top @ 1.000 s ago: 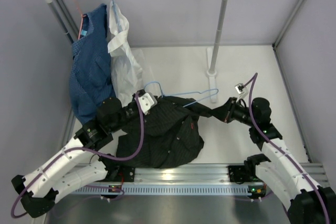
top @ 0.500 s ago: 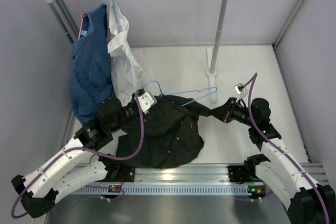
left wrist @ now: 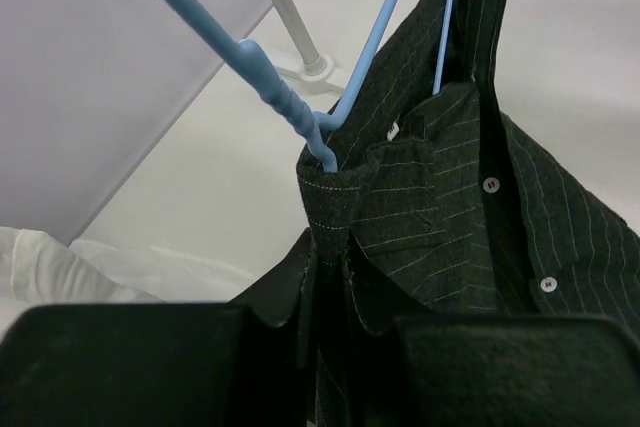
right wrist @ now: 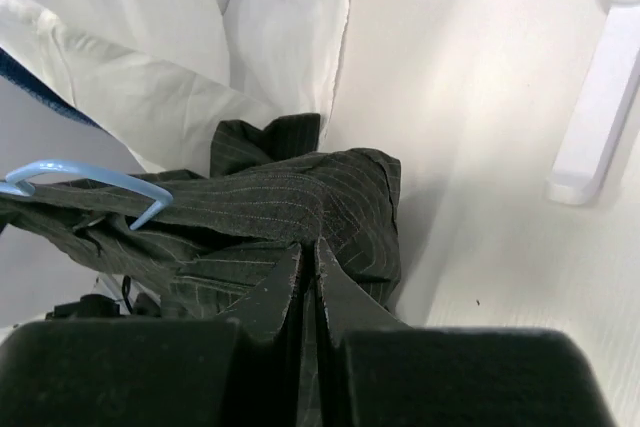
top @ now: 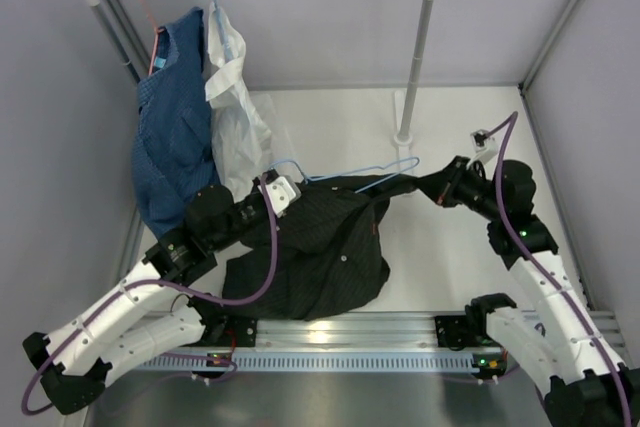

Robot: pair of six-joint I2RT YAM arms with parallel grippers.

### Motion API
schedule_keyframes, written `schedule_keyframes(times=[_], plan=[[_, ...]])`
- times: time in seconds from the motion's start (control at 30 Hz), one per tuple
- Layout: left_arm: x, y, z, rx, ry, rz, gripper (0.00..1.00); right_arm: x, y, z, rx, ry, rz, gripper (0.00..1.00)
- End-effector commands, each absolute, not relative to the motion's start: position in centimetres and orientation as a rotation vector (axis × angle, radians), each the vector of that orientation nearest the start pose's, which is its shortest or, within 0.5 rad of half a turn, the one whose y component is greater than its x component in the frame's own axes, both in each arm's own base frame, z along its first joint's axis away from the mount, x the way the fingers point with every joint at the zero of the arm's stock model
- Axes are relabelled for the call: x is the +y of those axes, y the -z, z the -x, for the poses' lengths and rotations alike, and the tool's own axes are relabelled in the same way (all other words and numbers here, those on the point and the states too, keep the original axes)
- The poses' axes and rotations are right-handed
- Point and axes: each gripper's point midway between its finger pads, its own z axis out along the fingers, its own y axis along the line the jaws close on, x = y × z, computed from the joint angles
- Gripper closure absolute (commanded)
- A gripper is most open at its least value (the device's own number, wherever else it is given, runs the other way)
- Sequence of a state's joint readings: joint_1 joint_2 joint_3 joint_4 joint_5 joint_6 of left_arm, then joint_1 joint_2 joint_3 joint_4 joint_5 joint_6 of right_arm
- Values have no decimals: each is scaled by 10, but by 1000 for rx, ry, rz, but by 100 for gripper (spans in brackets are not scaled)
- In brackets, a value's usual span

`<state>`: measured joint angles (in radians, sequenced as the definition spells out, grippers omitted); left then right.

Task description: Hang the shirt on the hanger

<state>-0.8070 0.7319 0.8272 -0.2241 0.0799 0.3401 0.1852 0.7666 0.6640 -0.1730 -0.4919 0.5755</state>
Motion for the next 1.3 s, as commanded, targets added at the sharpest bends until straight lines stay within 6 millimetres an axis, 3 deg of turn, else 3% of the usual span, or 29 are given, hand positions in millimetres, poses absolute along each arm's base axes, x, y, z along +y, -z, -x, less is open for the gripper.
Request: schedule_keyframes(times=[0.0, 0.3, 0.57, 1.0, 1.13, 1.23, 1.27], plan=[[-211, -328, -223, 1328, 340, -897, 100, 119, -243, -269, 1972, -793, -135, 100], [-224, -311, -227, 1362, 345, -947, 100, 113, -290, -277, 1937, -756, -118, 100], [-243, -283, -225, 1422, 335, -1029, 100, 109, -307, -281, 1934, -711, -81, 100], [-252, -243, -230, 1533, 128, -1155, 100, 69, -295, -291, 2017, -399, -88, 100], [-262, -243, -224, 1548, 159, -1163, 100, 93, -295, -287, 2027, -545, -29, 100], [-272, -261, -224, 1564, 234, -1098, 100, 134, -306, -270, 1986, -757, 88, 100], [-275, -267, -226, 1572, 249, -1071, 100, 149, -301, -259, 1992, -838, 137, 100]])
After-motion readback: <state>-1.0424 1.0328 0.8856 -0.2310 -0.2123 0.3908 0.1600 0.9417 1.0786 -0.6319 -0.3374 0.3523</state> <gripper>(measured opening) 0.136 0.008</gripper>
